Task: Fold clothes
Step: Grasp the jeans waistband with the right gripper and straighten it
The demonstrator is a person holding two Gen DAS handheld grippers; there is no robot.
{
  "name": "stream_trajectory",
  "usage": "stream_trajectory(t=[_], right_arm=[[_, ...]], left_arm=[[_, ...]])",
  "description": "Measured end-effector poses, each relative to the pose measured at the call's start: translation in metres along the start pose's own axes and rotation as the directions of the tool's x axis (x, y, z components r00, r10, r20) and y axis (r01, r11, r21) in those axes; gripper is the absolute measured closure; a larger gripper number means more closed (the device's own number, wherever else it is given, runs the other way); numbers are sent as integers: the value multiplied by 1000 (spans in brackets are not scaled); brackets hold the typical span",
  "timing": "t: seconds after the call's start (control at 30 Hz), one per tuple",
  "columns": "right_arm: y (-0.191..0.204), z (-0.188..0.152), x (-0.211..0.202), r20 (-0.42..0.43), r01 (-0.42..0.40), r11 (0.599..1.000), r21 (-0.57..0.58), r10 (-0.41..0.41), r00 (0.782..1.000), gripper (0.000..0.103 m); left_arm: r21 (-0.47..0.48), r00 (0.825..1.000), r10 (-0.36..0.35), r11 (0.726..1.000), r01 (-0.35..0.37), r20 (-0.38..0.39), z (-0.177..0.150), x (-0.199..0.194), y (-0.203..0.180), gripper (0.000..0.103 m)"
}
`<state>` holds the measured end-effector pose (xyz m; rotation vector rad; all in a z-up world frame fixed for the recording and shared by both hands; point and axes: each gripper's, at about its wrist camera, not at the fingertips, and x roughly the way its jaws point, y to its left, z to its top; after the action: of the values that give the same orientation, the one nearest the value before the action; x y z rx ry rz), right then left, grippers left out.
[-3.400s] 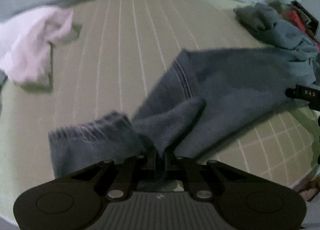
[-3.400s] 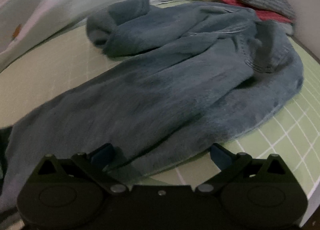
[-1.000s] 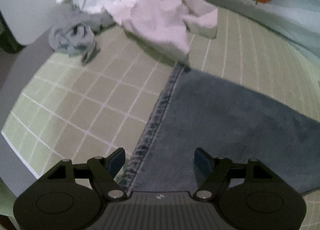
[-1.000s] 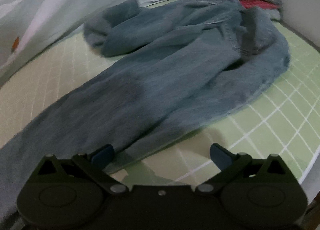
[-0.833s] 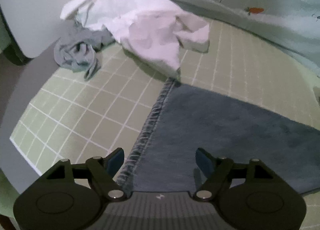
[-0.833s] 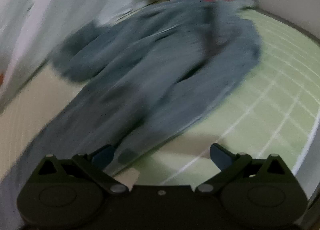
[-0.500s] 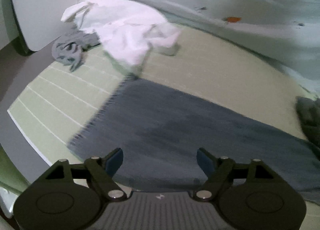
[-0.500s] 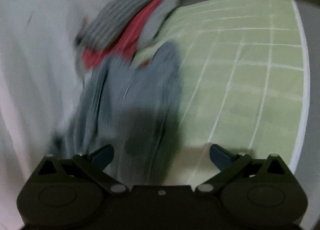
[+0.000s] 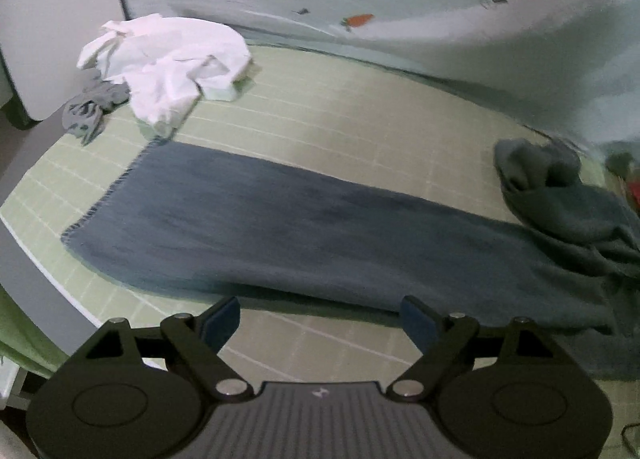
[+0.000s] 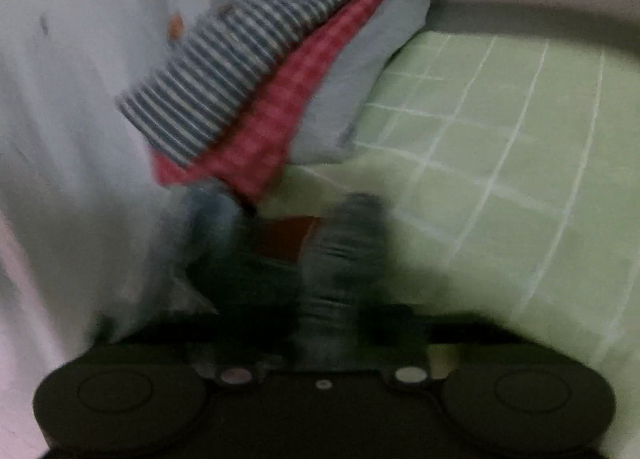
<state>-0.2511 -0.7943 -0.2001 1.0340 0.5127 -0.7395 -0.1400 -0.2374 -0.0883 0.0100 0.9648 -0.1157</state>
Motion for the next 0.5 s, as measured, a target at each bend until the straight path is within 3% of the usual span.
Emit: stream_trajectory(t=[0.17, 0.27, 0.37, 0.43, 0.5], right_arm=[[-10, -2, -74, 185, 24, 997, -75, -10, 983, 89], [-19, -3, -115, 293, 141, 974, -176, -85, 952, 89], [-43, -7, -101, 280, 332, 899, -285, -253, 926, 88], [-62, -6, -88, 220, 375, 887, -268, -323, 920, 85], [-63, -7, -86, 212, 400, 876, -270, -351, 912, 81]], left_arm=[[25, 1000, 7, 1000, -7, 18, 2, -3, -23, 16], [21, 1000, 17, 1000, -18, 23, 4, -1, -28, 16], [1, 1000, 19, 1000, -19, 7, 5, 6, -25, 16], [-13, 1000, 21, 1000, -21, -4, 6, 11, -22, 16], [-13, 1000, 18, 1000, -18, 1, 8, 11, -18, 16]])
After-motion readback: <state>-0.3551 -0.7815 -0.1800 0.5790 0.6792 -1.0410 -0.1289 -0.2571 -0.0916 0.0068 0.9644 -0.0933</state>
